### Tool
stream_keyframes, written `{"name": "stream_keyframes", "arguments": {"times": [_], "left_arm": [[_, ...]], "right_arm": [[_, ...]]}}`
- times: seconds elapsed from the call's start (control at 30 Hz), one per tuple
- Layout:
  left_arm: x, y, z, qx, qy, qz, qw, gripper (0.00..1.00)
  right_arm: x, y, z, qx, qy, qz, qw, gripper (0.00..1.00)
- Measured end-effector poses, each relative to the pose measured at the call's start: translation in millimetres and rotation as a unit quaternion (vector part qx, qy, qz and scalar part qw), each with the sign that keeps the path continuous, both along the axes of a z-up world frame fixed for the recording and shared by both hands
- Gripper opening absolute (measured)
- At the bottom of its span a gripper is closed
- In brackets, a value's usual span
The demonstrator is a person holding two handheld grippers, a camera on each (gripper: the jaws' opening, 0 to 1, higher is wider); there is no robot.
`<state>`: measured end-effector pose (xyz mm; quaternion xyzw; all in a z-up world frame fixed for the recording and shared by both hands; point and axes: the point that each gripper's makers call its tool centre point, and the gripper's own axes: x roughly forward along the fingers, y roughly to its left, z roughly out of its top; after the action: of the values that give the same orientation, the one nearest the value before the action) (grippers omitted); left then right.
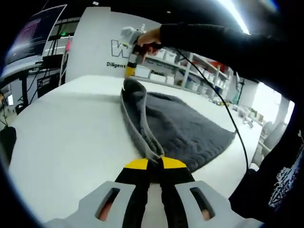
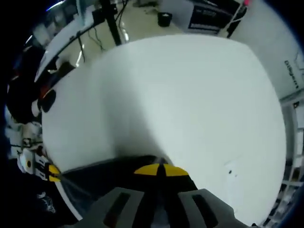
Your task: Open the folded towel by lifting each exposed corner and separating the folded layers until the towel lies flat within the target outline without major curled edges
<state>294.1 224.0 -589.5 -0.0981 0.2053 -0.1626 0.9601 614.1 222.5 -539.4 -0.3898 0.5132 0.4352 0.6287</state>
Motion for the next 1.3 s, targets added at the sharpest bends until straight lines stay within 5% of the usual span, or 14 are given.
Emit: {"name": "stream_keyframes", "arguments": {"times": [0.2, 0.33, 0.43, 0.7, 0.97, 1.1, 1.17, 1.23, 1.3], "left_arm": [[-3.9, 3.2, -2.1, -0.005, 0.008, -0.001, 1.0000, 0.04], [-4.2, 2.1, -2.1, -0.006, 0.007, 0.000, 1.0000, 0.04], [-4.8, 2.1, -2.4, -0.007, 0.007, 0.002, 0.9999, 0.04], [-11.7, 9.5, 0.0, 0.005, 0.001, 0.013, 0.9999, 0.14], [-9.7, 11.8, 5.9, 0.007, -0.011, 0.021, 0.9997, 0.26], [-0.3, 2.0, 13.3, 0.010, -0.031, 0.017, 0.9993, 0.58], [5.3, 2.1, 18.9, 0.039, -0.050, 0.021, 0.9978, 0.73], [8.2, 2.3, 19.2, 0.060, -0.055, 0.027, 0.9963, 0.91], [9.6, 4.2, 16.9, 0.076, -0.050, 0.031, 0.9954, 0.99]], "right_arm": [[-5.9, -6.7, -14.3, -0.008, 0.035, -0.009, 0.9993, 0.00], [-17.4, -6.9, -28.2, -0.030, 0.037, 0.017, 0.9987, 0.00], [-32.3, 10.1, -39.3, -0.004, 0.052, 0.047, 0.9976, 0.03], [-43.3, 26.9, -68.7, 0.027, 0.023, 0.076, 0.9964, 0.14], [-49.5, 20.7, -64.9, 0.053, 0.012, 0.066, 0.9964, 0.15], [-49.8, 19.5, -60.4, 0.072, -0.012, 0.100, 0.9923, 0.21], [-45.3, 25.1, -51.4, 0.104, -0.038, 0.104, 0.9884, 0.41], [-52.3, 23.8, -42.8, 0.126, -0.032, 0.101, 0.9864, 0.61], [-60.9, 20.3, -33.4, 0.146, -0.032, 0.119, 0.9817, 0.73]]}}
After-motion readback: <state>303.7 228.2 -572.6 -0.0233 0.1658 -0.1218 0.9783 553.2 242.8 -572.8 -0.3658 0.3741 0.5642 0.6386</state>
